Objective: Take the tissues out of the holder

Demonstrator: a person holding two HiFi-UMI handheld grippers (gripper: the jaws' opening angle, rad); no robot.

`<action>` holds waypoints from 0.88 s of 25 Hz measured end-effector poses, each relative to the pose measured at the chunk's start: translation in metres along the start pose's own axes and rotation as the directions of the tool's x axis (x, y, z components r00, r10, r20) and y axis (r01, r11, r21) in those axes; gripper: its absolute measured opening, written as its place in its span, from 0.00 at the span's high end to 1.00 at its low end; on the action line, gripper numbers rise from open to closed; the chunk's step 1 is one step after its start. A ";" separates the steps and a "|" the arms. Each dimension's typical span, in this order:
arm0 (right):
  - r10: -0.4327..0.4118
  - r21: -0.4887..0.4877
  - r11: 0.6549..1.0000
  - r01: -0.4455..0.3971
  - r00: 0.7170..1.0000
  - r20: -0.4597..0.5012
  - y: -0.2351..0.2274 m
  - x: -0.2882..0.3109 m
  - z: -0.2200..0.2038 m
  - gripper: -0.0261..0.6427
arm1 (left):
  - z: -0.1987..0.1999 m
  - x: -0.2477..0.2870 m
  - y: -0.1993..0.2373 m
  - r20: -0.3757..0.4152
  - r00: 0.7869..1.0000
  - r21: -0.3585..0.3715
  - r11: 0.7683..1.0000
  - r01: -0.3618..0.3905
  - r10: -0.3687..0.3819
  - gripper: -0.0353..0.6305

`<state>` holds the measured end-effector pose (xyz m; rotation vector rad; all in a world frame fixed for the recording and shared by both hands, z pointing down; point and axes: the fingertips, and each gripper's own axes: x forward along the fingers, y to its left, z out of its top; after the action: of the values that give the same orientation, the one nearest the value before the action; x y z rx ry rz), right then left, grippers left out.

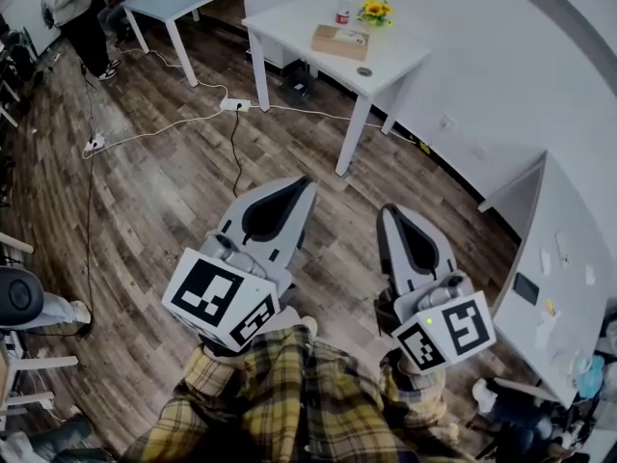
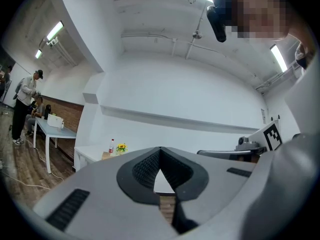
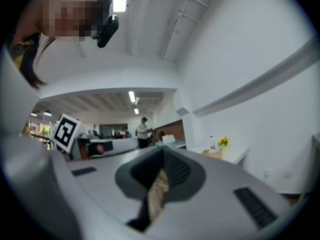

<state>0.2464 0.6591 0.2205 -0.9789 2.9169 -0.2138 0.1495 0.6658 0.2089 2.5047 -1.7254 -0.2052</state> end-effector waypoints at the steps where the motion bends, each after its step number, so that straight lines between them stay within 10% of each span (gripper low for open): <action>1: 0.006 0.004 1.000 -0.006 1.000 -0.001 0.000 -0.001 -0.001 0.94 | 0.000 -0.001 0.000 0.002 1.000 0.000 1.000 -0.007 0.007 0.92; 22: -0.010 0.024 1.000 0.011 0.999 -0.039 -0.053 0.129 -0.008 0.94 | 0.000 0.090 0.107 -0.013 1.000 -0.026 0.999 0.028 -0.028 0.92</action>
<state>0.1742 0.5405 0.2345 -0.9987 2.9375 -0.2714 0.0828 0.5435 0.2204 2.5070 -1.6729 -0.2116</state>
